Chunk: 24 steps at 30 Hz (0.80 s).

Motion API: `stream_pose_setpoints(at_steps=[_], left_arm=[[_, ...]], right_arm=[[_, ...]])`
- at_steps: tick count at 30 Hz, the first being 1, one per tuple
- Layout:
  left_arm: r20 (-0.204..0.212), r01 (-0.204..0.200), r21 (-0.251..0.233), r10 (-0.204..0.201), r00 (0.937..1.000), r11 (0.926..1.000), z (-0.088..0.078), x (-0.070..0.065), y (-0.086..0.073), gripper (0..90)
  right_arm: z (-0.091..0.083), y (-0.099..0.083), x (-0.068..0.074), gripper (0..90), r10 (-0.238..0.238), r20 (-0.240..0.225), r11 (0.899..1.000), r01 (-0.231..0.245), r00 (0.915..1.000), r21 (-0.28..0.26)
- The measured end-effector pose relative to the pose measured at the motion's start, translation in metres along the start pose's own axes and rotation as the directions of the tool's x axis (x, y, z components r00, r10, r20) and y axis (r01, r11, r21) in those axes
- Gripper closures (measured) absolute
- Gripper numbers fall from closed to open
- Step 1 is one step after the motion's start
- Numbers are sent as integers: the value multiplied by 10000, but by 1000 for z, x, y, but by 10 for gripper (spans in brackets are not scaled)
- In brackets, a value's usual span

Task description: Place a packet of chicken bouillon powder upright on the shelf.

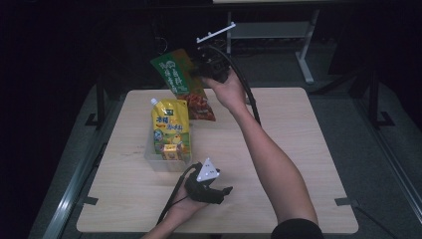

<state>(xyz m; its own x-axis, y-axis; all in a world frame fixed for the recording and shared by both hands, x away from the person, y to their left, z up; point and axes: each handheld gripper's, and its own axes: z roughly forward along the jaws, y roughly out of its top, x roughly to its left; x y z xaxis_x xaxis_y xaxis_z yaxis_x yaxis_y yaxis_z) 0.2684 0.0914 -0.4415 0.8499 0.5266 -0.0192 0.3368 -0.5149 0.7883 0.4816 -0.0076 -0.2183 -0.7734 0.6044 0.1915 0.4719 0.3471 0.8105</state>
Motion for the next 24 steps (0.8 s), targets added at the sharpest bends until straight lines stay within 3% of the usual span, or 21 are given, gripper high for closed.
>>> stream_pose_setpoints(at_steps=[12,24], left_arm=[[-41,-194,148,195,9998,9997,0,1,0,284],[1,-110,94,110,9999,9999,-2,-1,1,285]], right_arm=[[52,5,5,900,267,-420,9993,-256,9988,271],[82,-13,3,900,836,-698,9965,-840,9940,-23]])
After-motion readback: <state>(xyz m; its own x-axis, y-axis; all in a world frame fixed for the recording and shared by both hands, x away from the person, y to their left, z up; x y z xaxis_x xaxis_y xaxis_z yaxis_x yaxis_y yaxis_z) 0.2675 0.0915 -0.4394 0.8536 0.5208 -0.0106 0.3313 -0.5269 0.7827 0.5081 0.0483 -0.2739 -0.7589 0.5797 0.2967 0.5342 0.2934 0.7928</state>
